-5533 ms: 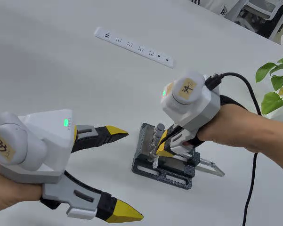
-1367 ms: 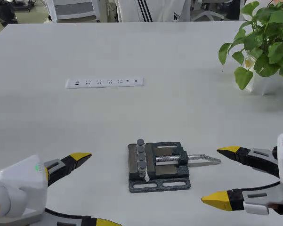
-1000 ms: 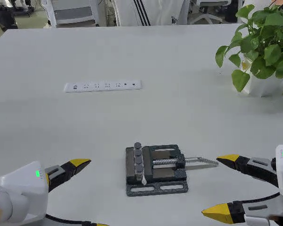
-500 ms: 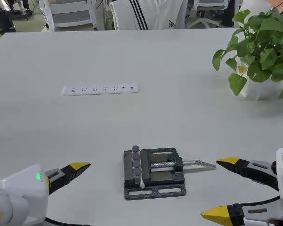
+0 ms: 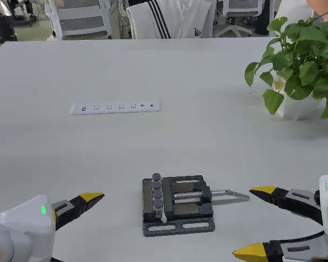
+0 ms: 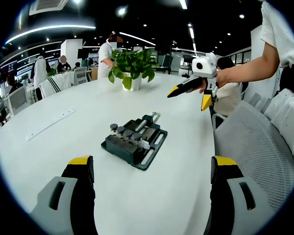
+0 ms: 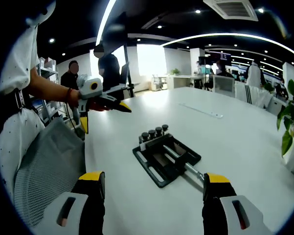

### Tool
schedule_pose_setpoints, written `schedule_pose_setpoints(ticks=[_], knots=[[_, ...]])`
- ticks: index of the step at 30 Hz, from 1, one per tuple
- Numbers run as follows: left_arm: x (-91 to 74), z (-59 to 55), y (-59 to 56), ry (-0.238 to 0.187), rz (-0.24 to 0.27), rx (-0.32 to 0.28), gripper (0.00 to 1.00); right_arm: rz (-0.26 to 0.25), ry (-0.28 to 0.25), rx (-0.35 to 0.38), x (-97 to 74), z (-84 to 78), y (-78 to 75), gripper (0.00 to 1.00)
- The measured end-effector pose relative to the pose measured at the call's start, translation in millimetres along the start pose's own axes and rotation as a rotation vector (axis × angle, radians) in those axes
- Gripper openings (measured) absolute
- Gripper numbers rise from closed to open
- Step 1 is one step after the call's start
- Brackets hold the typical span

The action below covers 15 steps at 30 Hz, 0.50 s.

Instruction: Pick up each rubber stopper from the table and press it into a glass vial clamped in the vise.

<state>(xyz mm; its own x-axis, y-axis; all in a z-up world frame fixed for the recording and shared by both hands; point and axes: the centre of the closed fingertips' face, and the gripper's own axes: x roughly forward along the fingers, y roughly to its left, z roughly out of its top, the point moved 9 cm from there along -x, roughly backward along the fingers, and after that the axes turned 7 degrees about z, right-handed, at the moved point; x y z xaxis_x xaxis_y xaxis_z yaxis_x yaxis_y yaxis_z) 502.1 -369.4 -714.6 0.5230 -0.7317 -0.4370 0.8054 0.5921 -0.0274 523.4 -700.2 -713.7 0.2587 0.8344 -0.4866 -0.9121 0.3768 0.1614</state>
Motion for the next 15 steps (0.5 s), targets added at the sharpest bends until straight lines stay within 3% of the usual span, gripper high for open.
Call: schedule_pose_setpoints(ticks=[15], knots=[[0.3, -0.2, 1.5, 0.001, -0.006, 0.001, 0.99, 0.001, 0.003, -0.009, 0.0, 4.0, -1.0, 0.80]])
